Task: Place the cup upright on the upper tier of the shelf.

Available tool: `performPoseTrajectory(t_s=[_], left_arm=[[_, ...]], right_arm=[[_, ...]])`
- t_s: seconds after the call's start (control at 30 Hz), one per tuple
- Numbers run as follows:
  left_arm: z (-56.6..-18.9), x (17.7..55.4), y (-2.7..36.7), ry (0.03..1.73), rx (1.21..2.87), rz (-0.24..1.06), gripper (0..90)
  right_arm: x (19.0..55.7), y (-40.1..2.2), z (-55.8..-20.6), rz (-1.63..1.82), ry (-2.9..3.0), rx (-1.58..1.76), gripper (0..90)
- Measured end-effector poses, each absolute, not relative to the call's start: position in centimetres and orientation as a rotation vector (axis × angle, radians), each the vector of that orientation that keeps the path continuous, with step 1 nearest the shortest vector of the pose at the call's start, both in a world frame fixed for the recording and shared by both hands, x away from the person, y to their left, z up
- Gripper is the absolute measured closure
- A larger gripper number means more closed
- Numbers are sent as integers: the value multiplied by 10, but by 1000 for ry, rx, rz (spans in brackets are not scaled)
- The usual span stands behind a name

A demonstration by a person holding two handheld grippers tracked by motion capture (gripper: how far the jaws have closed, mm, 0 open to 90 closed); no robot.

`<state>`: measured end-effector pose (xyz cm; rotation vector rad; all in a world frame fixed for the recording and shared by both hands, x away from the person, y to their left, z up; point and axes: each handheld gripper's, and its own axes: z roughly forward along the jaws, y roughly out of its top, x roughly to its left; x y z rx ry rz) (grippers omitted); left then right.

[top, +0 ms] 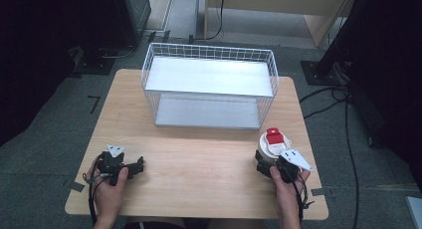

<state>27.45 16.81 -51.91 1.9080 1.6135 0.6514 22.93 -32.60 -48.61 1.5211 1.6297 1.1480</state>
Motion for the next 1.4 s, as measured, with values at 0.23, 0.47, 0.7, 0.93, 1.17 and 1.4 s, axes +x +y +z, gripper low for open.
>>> performPoseTrajectory(t_s=[0.23,0.47,0.7,0.93,1.17,1.4], left_arm=[[-519,275,168,1614,1908,651,0],[-519,275,168,1614,1904,652,0],[-519,275,168,1614,1908,651,0],[-519,275,168,1615,1905,652,0],[-519,275,168,1614,1906,652,0],[-519,275,168,1615,1906,652,0]], right_arm=[[227,-325,-488,1163,1602,1513,112],[224,-323,-479,1216,1585,1473,116],[224,-317,-465,1286,1582,1431,116],[231,-307,-444,1315,1601,1397,117],[238,-299,-427,1345,1601,1367,117],[246,-292,-415,1377,1600,1352,119]])
